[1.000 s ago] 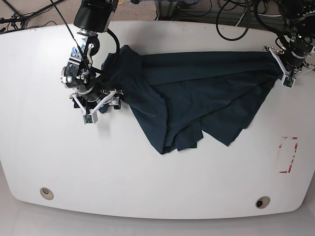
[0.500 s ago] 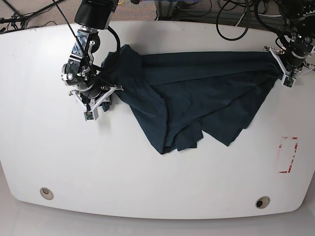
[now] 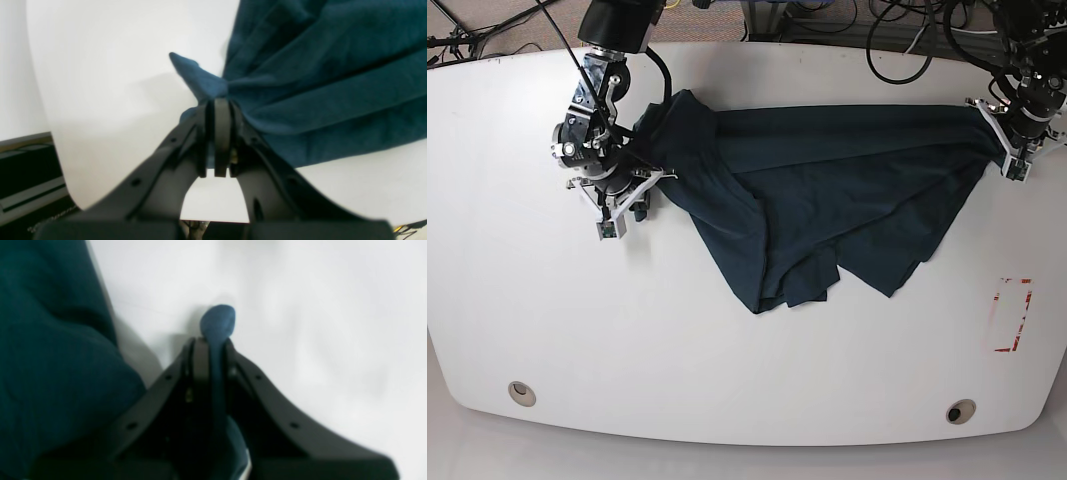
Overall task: Fold the T-shirt properly
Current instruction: 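Move the right gripper down along the shirt edge and grasp fabric, then lift the shirt with both grippers and swing it toward the right gripper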
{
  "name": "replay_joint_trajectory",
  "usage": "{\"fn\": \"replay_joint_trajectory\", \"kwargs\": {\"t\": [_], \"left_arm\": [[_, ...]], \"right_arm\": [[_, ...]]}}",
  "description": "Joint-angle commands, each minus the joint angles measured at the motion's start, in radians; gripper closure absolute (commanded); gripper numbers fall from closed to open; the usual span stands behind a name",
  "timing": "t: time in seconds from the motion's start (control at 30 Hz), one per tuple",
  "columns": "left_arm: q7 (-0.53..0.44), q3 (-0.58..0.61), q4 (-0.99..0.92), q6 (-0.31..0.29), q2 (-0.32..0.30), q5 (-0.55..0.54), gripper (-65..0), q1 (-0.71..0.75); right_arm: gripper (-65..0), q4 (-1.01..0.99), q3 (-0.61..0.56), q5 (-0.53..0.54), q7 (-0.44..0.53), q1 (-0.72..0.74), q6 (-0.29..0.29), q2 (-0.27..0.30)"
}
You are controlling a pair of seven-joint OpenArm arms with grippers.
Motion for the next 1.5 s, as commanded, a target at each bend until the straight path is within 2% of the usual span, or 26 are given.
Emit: {"fn": "replay_joint_trajectory", "kwargs": {"t": [0.0, 0.43, 0.83, 1.17, 1.23, 1.47], "left_arm": [[-0.019, -0.015, 0.021, 0.006, -0.01, -0.003, -0.4, -0.006], [-0.024, -0.069, 0.022, 0.006, 0.0, 0.001, -0.5, -0.018], [-0.02, -0.084, 0.021, 0.006, 0.001, 0.001, -0.3, -0.023], [-0.019, -0.099, 0.026, 0.006, -0.001, 0.005, -0.2, -0.065], [-0.027, -0.103, 0.018, 0.006, 0.001, 0.004, -0.4, -0.091], [-0.024, -0.1, 0.018, 0.006, 0.003, 0.004, -0.4, -0.148]], "right_arm": [[-0.8, 0.029, 0.002, 0.006, -0.006, 0.001, 0.009, 0.004], [0.0, 0.202, -0.018, 0.01, -0.017, -0.053, 0.012, -0.006], [0.0, 0.301, -0.087, 0.008, -0.007, -0.068, 0.005, -0.009], [-0.3, 0.379, -0.061, 0.069, -0.058, -0.057, 0.007, 0.041], [-0.3, 0.393, -0.052, 0.107, -0.064, -0.058, 0.006, 0.069], [-0.4, 0.39, -0.036, 0.128, -0.067, -0.04, 0.006, 0.108]]}}
